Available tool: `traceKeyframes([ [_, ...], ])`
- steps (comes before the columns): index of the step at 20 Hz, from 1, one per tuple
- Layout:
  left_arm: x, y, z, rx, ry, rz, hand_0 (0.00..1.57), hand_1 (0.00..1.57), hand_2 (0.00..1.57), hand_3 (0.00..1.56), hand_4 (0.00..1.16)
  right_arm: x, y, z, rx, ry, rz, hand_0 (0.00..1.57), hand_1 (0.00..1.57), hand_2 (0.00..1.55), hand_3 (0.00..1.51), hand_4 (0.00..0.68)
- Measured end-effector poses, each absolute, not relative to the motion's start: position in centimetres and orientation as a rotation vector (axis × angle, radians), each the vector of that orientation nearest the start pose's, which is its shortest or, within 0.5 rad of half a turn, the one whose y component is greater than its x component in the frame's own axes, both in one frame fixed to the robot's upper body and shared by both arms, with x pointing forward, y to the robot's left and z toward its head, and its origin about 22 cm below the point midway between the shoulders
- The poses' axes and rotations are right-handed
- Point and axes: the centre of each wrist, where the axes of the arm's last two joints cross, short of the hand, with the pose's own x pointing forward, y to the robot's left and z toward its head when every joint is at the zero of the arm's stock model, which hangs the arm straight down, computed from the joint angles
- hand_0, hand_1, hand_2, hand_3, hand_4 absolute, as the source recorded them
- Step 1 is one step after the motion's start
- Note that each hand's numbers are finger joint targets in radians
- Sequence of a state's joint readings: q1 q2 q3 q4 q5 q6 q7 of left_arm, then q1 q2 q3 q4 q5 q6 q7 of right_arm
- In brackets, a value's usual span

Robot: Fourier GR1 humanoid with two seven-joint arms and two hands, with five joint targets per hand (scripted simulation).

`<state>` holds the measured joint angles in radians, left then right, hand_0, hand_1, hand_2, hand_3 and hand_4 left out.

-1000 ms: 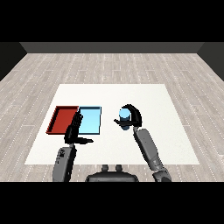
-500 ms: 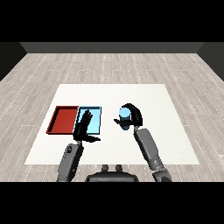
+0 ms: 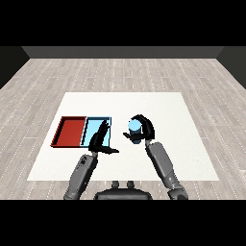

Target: Pick the blue can and put it in the blue box

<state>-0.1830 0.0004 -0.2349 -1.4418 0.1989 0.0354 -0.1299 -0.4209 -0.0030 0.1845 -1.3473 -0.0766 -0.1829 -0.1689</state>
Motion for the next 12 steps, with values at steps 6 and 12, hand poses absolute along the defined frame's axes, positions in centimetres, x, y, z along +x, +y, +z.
traceKeyframes([
  [6,28.0,13.1,0.9,-0.328,-1.683,-0.118,0.00,0.00,0.00,0.00,0.00,33.1,-12.2,5.7,0.181,-1.888,0.157,1.42,1.42,1.46,1.42,0.624],
  [12,28.4,11.1,-0.2,-0.325,-1.660,-0.129,0.00,0.00,0.00,0.00,0.00,33.0,-10.9,5.6,0.205,-1.894,0.187,1.43,1.43,1.46,1.43,0.613],
])
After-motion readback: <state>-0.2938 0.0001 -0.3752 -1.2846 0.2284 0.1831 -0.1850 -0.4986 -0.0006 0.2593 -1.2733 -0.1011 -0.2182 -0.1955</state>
